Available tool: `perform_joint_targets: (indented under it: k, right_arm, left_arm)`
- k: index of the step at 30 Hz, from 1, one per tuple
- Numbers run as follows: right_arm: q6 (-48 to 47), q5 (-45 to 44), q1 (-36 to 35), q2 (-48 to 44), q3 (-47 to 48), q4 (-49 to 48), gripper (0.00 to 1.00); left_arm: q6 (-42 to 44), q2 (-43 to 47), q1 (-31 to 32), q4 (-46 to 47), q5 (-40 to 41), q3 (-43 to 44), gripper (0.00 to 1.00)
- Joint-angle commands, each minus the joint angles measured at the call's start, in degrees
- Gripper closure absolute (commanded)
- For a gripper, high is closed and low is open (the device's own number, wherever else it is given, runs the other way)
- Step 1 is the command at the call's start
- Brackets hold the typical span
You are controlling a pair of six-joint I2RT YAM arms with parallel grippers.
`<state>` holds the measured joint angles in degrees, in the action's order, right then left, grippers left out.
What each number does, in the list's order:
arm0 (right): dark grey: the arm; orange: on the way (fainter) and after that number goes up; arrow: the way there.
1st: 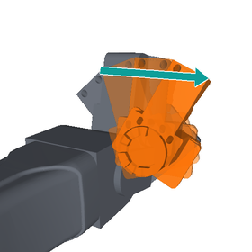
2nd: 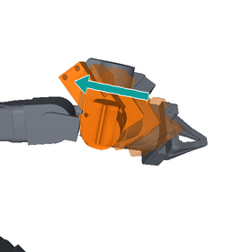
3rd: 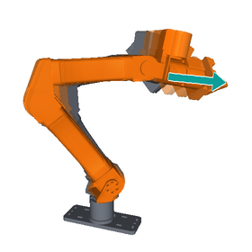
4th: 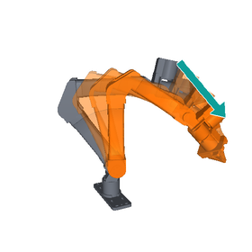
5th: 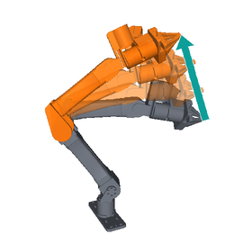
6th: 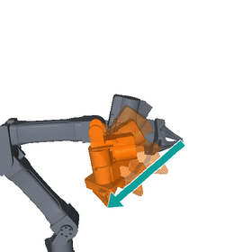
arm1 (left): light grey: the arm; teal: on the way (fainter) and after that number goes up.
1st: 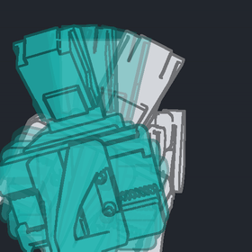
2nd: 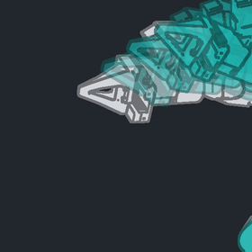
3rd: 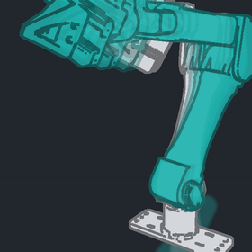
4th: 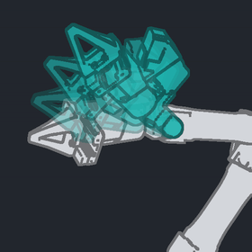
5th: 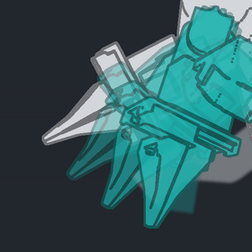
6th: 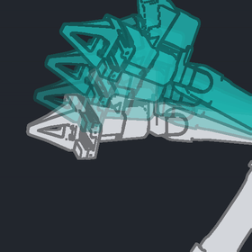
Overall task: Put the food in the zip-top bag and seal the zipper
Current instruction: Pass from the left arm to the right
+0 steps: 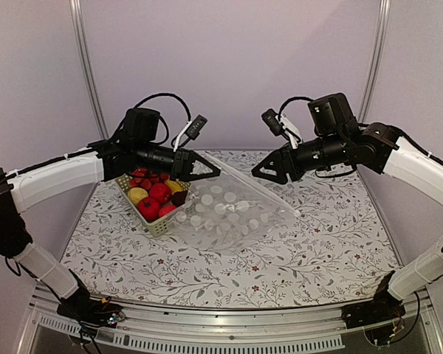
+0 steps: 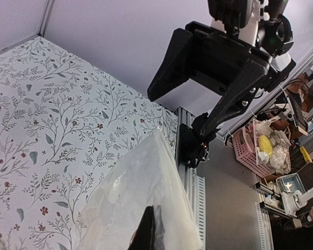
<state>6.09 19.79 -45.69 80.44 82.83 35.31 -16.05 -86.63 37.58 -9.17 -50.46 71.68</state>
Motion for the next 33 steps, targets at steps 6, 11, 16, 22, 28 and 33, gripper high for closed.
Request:
perform_joint_targets:
  k: [6, 11, 16, 22, 28, 33]
  right_arm:
    - [-0.9, 0.7, -0.4, 1.7, -0.5, 1.2, 0.48]
    - [-0.7, 1.5, -0.5, 2.6, -1.1, 1.3, 0.52]
    - [-0.7, 2.2, -0.8, 3.0, -1.5, 1.0, 0.53]
    - [-0.5, 3.3, -1.0, 3.4, -1.9, 0.5, 0.60]
    - [1.0, 5.2, -1.1, 4.5, -2.9, -1.8, 0.85]
    - [4.1, 4.3, -1.0, 1.3, -5.8, -6.3, 1.00]
  left_arm:
    - [0.4, -2.0, 2.1, -0.4, -1.8, 2.7, 1.00]
    - [0.4, -2.4, 2.2, -0.4, -2.0, 3.5, 1.00]
    - [0.4, -2.8, 2.2, -0.5, -2.1, 3.9, 1.00]
    - [0.1, -3.2, 2.2, 0.4, -1.8, 4.1, 1.00]
    - [-0.3, -4.0, 2.3, 0.7, -2.9, 5.1, 1.00]
    - [-0.7, -3.5, 2.3, 2.6, -0.9, 3.6, 0.99]
